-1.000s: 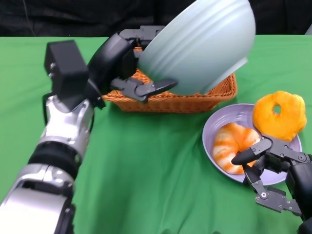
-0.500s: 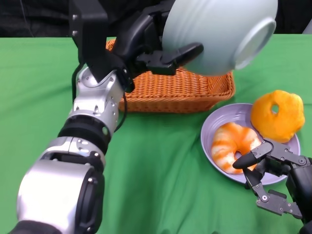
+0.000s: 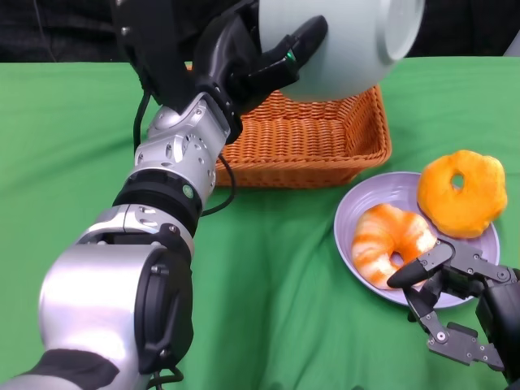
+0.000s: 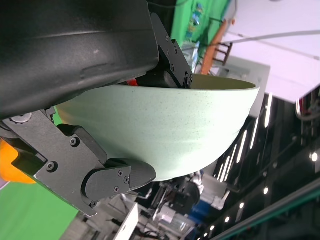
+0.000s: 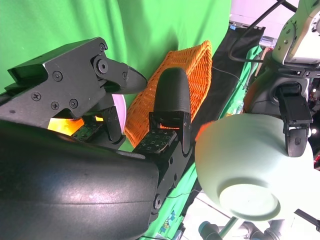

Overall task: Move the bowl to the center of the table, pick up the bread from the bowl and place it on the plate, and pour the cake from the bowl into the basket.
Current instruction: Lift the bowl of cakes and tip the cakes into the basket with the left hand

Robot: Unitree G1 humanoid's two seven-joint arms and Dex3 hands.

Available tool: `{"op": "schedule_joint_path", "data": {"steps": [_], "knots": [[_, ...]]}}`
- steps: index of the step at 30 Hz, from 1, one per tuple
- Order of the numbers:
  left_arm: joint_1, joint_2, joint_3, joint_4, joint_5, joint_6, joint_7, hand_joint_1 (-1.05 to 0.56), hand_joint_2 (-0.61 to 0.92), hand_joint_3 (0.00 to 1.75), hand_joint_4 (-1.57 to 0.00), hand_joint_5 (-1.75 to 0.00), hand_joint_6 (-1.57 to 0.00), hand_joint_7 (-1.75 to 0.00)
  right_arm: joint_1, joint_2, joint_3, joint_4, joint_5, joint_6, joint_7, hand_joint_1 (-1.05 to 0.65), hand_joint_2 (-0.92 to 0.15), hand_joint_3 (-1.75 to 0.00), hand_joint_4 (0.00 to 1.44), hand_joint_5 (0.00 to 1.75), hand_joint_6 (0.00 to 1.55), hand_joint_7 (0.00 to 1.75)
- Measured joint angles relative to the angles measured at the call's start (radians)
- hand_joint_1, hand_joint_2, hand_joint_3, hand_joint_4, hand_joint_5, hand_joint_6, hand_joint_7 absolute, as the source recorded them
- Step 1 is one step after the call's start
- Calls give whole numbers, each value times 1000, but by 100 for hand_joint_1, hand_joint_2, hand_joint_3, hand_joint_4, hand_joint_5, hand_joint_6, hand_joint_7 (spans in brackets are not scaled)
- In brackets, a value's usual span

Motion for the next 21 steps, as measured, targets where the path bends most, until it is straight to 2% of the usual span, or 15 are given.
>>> {"op": "schedule_joint_path", "data": {"steps": [1,3,4,9,13,18,21], "knots": [[-2,-2,20,5,-13,20,11,-13,61,115,-77,-173,-81,-140,0,0,1,0,-2,0,0,-3,-68,-76,78,150,76,118],[-8,-5,78,16,-57,74,53,-14,72,95,-77,-174,-76,-149,0,0,2,0,-6,-1,0,-4,-69,-76,78,150,76,117],[-10,-6,106,20,-82,99,77,-15,74,90,-77,-174,-75,-151,1,0,2,0,-7,-1,0,-4,-69,-76,78,151,76,117],[-14,-11,228,35,-181,180,188,-16,74,92,-80,-175,-63,-173,3,0,3,-5,-20,-1,-3,-4,-69,-76,77,152,76,118],[-16,-11,278,40,-211,209,246,-18,75,90,-82,-175,-62,-175,3,0,5,-7,-26,-1,-4,-4,-68,-77,77,152,75,119],[-16,-12,315,43,-240,252,263,-20,76,87,-85,-175,-65,-175,3,0,8,-7,-28,-1,-4,-3,-67,-79,77,156,74,121],[-16,-12,328,43,-248,275,277,-23,89,66,-85,-175,-63,-175,3,0,8,-7,-28,-2,-4,-4,-66,-80,77,156,74,121]]}}
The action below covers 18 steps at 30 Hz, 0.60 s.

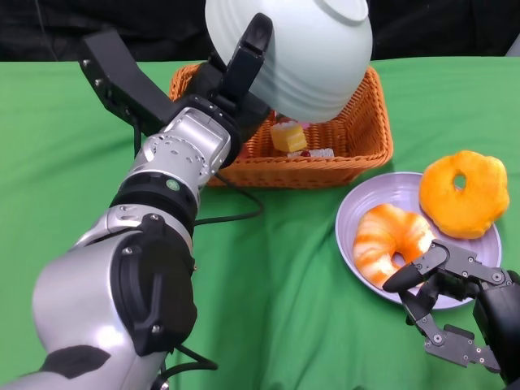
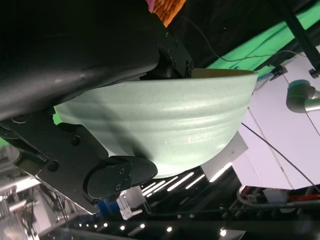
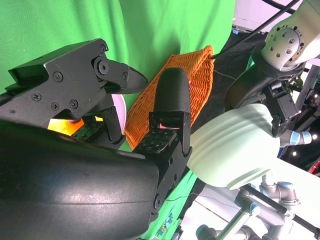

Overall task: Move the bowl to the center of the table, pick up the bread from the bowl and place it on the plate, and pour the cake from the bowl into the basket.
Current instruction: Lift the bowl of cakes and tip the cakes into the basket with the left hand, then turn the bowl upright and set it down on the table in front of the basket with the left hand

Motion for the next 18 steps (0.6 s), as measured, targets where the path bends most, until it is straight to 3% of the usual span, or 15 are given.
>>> {"op": "schedule_joint_path", "data": {"steps": [11,18], "knots": [[-1,-1,12,0,0,42,9,-23,90,60,-85,-175,-62,-175,-2,0,0,0,-6,-3,-2,-5,-67,-79,77,154,74,121],[-11,8,-69,-15,45,46,-89,-22,87,60,-80,-175,-66,-164,-2,0,3,0,-10,-3,-2,-4,-68,-78,77,154,74,120]]}}
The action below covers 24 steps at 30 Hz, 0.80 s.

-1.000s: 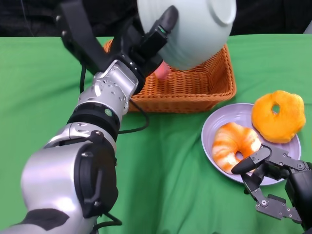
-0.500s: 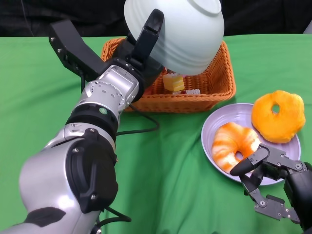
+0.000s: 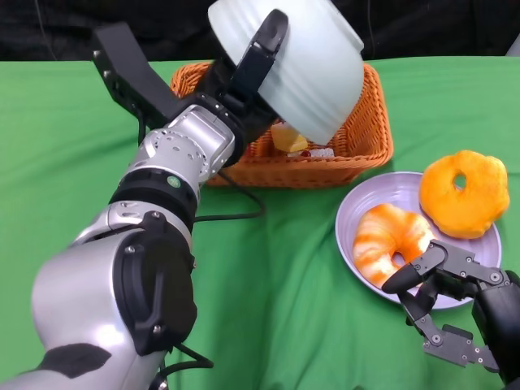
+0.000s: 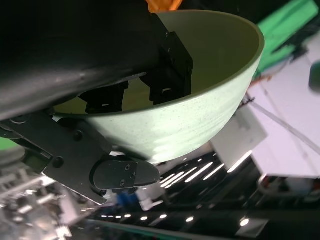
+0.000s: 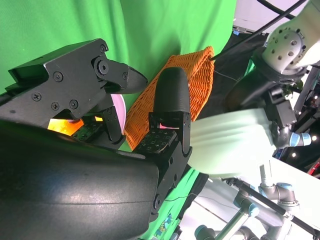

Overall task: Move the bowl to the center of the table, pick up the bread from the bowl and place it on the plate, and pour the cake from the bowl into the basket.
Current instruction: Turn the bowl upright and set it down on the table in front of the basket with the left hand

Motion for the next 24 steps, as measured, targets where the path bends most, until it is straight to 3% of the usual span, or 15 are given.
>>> {"op": "schedule_joint_path", "data": {"steps": [2,7,11,17,19,22,24], "knots": [[-6,7,-43,-16,33,-12,-42,-21,77,80,-78,-175,-62,-168,0,0,1,0,0,0,0,-5,-69,-78,76,155,74,120],[-17,38,-129,-47,100,-67,-158,-17,69,101,-74,-175,-61,-168,-1,0,4,0,-3,0,0,-5,-68,-77,76,154,74,120],[-16,84,-197,-73,160,-115,-271,-18,69,103,-76,-175,-74,-155,-2,0,5,1,-5,-1,-1,-7,-69,-76,76,155,74,120],[-13,154,-286,-137,228,-166,-367,-18,64,106,-74,-175,-74,-154,-3,0,5,3,-4,-3,-2,-7,-70,-74,76,156,74,121],[18,170,-339,-188,284,-265,-390,-20,56,111,-78,-175,-70,-161,-4,0,7,2,-4,-4,-1,-6,-70,-75,76,156,74,121],[90,200,-424,-263,375,-469,-429,-18,55,114,-81,-175,-69,-162,-4,0,7,2,-4,-4,-2,-5,-69,-75,77,156,75,121],[141,221,-464,-297,420,-603,-449,-16,57,111,-82,-175,-71,-152,-4,-1,6,2,-4,-6,-2,-3,-69,-75,77,156,75,121]]}}
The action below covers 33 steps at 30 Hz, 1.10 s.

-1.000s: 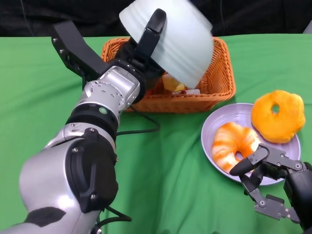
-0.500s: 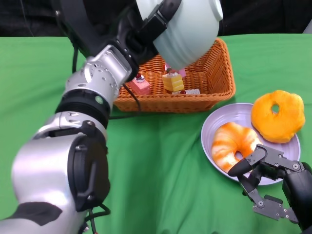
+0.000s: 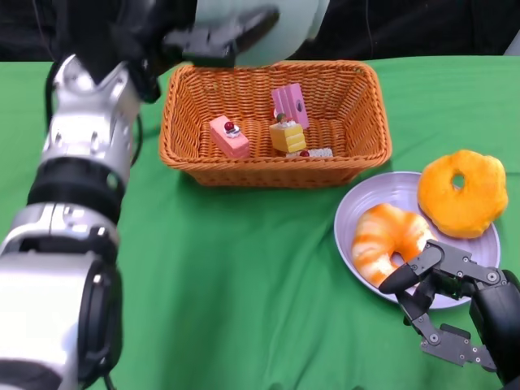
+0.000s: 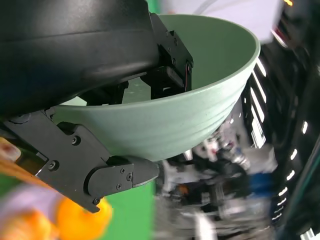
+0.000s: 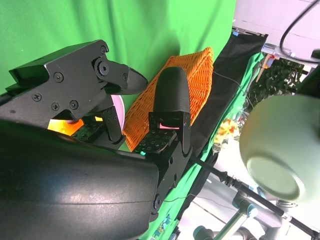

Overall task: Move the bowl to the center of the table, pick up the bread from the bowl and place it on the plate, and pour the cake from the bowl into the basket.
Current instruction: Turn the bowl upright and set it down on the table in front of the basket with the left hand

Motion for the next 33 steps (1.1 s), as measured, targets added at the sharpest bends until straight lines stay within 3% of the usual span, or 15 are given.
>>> {"op": "schedule_joint_path", "data": {"steps": [4,7,13,17,21,26,28,30,33], "knots": [[118,56,-69,-37,97,-305,-1,-14,60,105,-84,-173,-76,-140,0,1,0,-1,1,0,0,-2,-68,-77,78,153,75,120],[200,109,-108,-38,171,-500,11,-11,55,111,-84,-170,-77,-141,2,1,-3,-6,6,0,-2,-2,-68,-79,78,152,75,120],[269,171,-135,-18,235,-685,83,-6,53,110,-79,-168,-76,-139,4,2,-2,-21,7,2,-2,-1,-67,-81,77,150,75,120],[345,226,-139,-13,357,-854,215,-5,50,113,-82,-160,-83,-123,5,2,-2,-26,7,2,-4,-2,-65,-82,77,149,75,119],[392,274,-139,-3,476,-952,334,-6,49,116,-84,-159,-86,-119,3,2,-2,-26,7,0,-7,-2,-65,-83,78,148,75,119],[424,336,-129,-19,735,-1029,582,-7,47,117,-88,-160,-88,-121,1,2,-2,-26,6,0,-12,-5,-64,-83,79,149,76,118],[432,351,-140,-29,825,-1026,688,-3,45,112,-85,-163,-83,-131,0,2,-1,-26,6,0,-12,-4,-64,-83,79,149,76,118],[448,383,-172,-54,964,-1012,836,-1,44,106,-84,-164,-82,-135,-2,2,-1,-26,5,0,-12,-3,-64,-83,79,148,76,118],[475,425,-249,-75,1143,-962,1049,-2,47,97,-85,-164,-88,-127,-2,2,-2,-25,6,0,-12,-3,-64,-83,79,147,76,118]]}}
